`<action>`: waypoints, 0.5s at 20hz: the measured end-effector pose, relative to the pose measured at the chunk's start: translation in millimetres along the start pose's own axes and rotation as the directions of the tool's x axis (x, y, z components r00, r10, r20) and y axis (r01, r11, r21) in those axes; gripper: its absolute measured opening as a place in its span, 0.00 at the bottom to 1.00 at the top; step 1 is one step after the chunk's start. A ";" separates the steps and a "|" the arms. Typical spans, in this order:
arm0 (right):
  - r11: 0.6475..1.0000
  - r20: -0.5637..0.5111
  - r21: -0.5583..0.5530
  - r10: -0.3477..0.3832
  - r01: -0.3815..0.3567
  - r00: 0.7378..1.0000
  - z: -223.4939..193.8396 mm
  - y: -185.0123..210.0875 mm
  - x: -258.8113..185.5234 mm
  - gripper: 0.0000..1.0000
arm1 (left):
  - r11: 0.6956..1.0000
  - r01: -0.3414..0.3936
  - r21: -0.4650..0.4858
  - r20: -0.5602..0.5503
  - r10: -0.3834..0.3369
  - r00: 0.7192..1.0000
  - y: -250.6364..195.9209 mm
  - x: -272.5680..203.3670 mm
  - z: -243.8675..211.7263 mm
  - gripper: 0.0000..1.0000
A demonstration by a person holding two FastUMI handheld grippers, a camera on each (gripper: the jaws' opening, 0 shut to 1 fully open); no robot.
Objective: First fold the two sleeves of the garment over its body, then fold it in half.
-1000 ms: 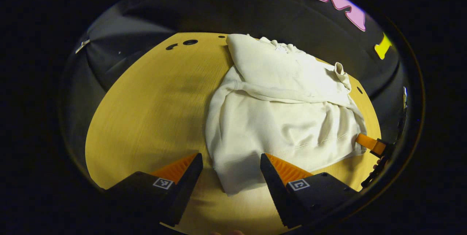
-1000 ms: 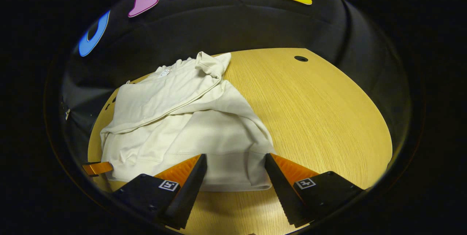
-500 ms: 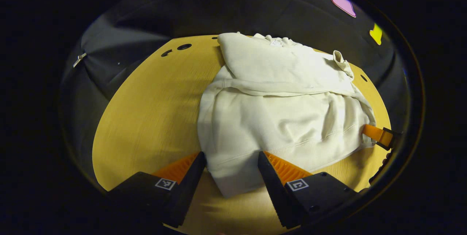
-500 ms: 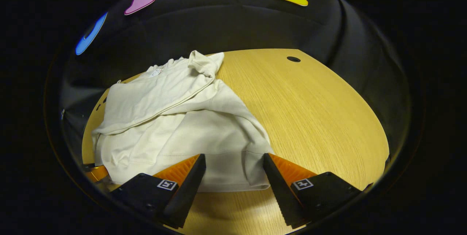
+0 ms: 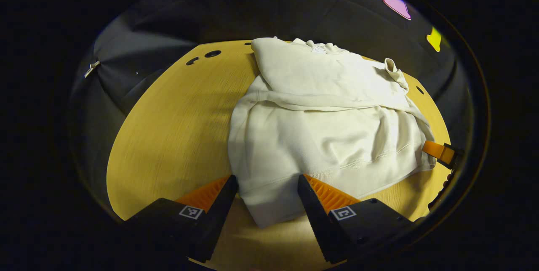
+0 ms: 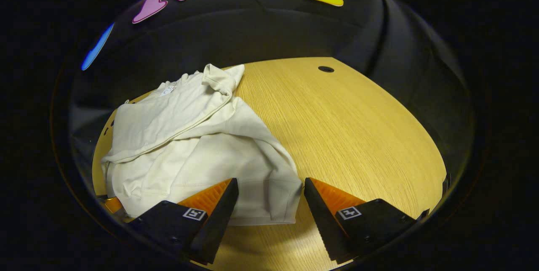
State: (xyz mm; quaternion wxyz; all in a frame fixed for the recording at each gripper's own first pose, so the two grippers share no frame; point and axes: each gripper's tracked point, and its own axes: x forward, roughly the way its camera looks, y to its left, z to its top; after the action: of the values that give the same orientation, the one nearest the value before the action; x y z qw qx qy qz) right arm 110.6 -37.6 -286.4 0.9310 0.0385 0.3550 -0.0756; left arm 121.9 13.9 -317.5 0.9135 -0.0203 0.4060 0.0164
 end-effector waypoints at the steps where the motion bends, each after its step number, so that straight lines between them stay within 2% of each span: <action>1: 1.000 0.029 0.002 0.002 -0.002 1.000 7.1 1.6 -0.7 0.97 | 1.000 0.000 0.000 0.001 0.000 1.000 -0.1 0.1 0.1 0.95; 5: 0.999 0.023 -0.022 0.027 -0.026 0.999 5.4 8.8 4.1 0.98 | 1.000 0.012 0.002 0.002 -0.012 1.000 -3.5 0.2 0.0 0.95; 6: 0.998 0.015 -0.029 0.049 -0.048 0.999 3.2 15.5 3.8 0.90 | 1.000 0.025 0.019 0.011 -0.025 1.000 -8.1 1.2 0.7 0.93; 7: 0.997 0.024 -0.033 0.076 -0.075 0.997 5.2 23.7 2.4 0.83 | 0.998 0.039 0.052 0.022 -0.040 0.999 -12.7 1.9 1.2 0.83; 8: 0.996 0.012 -0.035 0.085 -0.084 0.996 1.9 30.1 3.6 0.56 | 0.995 0.066 0.077 0.037 -0.069 0.997 -19.8 2.8 2.5 0.79; 10: 0.994 0.021 -0.065 0.094 -0.093 0.995 1.8 38.6 5.1 0.23 | 0.991 0.087 0.100 0.050 -0.093 0.994 -31.8 1.8 2.4 0.43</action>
State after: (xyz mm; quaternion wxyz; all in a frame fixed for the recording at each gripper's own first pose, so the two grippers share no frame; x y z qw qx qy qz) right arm 122.0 -0.4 -287.8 0.9384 0.0246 0.3440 -0.0210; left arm 126.4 -17.7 -316.5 0.9238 0.0066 0.3802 -0.0442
